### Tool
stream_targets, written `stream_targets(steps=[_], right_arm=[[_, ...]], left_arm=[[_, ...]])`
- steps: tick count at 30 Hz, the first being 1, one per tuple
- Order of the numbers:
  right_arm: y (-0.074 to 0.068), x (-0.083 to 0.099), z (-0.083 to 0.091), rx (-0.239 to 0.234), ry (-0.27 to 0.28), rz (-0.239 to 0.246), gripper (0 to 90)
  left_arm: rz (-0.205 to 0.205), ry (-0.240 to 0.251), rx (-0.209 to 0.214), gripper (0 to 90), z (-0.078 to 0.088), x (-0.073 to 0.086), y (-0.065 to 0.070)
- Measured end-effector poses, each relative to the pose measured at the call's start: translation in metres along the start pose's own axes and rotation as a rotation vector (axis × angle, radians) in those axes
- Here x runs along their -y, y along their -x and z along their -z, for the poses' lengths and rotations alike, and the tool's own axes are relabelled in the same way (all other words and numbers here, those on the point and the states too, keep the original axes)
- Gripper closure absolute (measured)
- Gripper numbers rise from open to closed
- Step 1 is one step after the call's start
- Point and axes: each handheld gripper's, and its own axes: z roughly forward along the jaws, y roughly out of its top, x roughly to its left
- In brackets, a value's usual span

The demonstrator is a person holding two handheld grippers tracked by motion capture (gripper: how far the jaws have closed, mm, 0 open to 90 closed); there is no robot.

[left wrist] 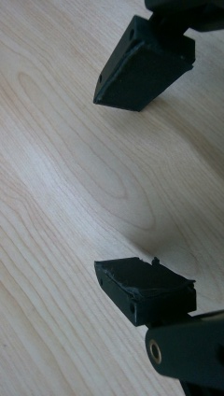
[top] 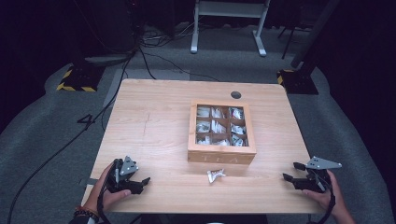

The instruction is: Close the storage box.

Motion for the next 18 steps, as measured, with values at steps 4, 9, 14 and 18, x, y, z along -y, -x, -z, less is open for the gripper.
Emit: stream_targets(steps=[4, 9, 14, 18], right_arm=[[0.0011, 0.0046, 0.0022, 0.002, 0.006, -0.019, 27.1], [0.0010, 0.0089, 0.0045, 0.037, 0.015, -0.030, 25.4], [-0.0003, 0.0092, 0.0042, 0.054, 0.011, -0.040, 23.4], [-0.0002, 0.0092, 0.0041, 0.055, 0.011, -0.041, 23.3]], left_arm=[[0.039, 0.029, 0.029, 17.7, -0.0006, 0.0062, -0.0054], [0.050, 0.039, 0.030, 17.1, -0.0006, 0.0083, -0.0059], [0.051, 0.039, 0.031, 16.9, -0.0007, 0.0083, -0.0059], [0.050, 0.039, 0.030, 16.9, -0.0007, 0.0083, -0.0060]])
